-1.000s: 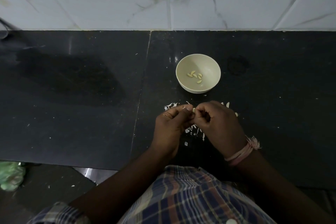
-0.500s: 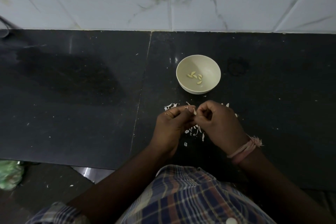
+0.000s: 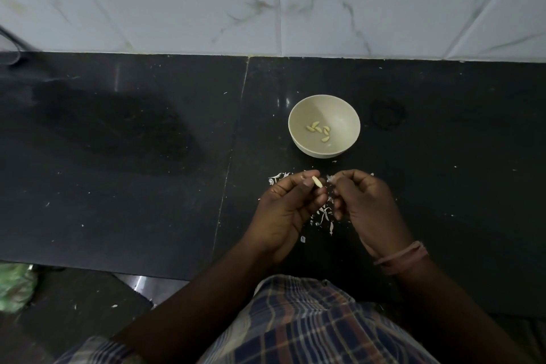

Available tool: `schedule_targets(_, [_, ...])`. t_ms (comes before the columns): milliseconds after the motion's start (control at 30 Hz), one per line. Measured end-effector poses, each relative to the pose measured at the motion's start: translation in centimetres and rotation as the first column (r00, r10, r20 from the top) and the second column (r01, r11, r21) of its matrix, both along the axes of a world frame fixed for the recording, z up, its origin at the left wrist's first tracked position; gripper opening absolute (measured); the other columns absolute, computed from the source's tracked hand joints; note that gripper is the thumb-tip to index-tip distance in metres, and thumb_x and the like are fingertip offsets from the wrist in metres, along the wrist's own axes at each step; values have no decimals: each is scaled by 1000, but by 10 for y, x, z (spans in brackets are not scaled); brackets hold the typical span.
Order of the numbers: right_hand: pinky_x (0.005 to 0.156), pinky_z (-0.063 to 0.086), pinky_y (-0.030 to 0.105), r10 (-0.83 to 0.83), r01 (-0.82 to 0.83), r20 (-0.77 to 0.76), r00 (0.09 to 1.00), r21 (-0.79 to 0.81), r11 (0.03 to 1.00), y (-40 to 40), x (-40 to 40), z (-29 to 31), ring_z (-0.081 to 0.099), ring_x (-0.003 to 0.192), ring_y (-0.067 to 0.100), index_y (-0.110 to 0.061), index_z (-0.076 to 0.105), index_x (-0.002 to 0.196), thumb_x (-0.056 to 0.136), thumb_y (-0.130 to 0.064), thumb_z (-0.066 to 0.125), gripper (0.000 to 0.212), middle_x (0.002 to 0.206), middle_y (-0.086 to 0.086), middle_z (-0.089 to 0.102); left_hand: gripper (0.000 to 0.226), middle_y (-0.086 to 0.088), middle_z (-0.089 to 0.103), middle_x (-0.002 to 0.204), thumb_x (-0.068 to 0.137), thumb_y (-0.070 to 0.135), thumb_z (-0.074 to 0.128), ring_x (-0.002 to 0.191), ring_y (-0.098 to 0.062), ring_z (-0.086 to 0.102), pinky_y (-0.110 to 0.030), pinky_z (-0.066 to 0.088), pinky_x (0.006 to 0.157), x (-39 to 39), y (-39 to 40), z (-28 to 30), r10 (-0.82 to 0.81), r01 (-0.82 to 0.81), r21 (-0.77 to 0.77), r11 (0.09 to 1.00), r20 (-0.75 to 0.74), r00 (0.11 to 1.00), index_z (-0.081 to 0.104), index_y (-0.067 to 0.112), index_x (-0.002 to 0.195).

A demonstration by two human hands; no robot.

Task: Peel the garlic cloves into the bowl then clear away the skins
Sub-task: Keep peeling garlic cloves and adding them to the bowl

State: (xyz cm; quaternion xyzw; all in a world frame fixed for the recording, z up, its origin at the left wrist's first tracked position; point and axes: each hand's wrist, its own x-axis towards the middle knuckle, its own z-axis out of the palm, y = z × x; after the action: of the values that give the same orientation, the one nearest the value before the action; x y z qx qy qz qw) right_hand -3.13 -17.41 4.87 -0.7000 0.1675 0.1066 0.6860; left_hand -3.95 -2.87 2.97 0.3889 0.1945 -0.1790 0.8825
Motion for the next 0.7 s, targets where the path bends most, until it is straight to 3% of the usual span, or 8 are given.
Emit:
schedule_targets(200, [53,45,31,22,-18,47,999,-81,997,0,-2,-3,53,52,16,-8,70,92,100,-15,56,17,60,2,60,22,-12,74,102,100,2,54,87,-15,72,-22,58,79,-1,1,0,19,-19,-28,999,-17,1000,66,-2,117])
schedule_targets(333, [50,44,29,-8,11,65,998,-50,999,0,-3,-3,52,59,18,-2,67,89,104,-10,43,30,68,3,60,29,-13,75,102,93,3,60,87,-16,73,-22,59,78,-1,2,-1,43,-43,-22,999,-26,999,64,-5,121])
schedule_targets(467, [56,47,41,22,14,153,988,-226,974,2,-2,-10,54,54,20,-5,63,75,103,-36,54,43,61,8,60,36,-12,74,97,84,8,66,84,-15,72,-23,59,77,-1,2,-1,70,-71,-5,997,-30,997,66,-4,117])
schedule_targets(567, [63,52,44,7,48,159,987,-341,939,4,-1,-22,61,58,19,-13,66,71,96,-38,65,36,63,5,64,34,-12,74,95,83,10,67,82,-15,72,-23,60,75,1,2,-2,94,-93,12,996,-52,994,68,-3,114])
schedule_targets(700, [72,54,31,129,-33,163,978,-489,872,5,-2,-38,64,77,3,-20,73,85,87,-26,78,8,82,-8,70,26,-12,74,90,81,10,67,77,-14,71,-22,60,72,3,2,-1,123,-121,29,992,-63,990,71,0,105])
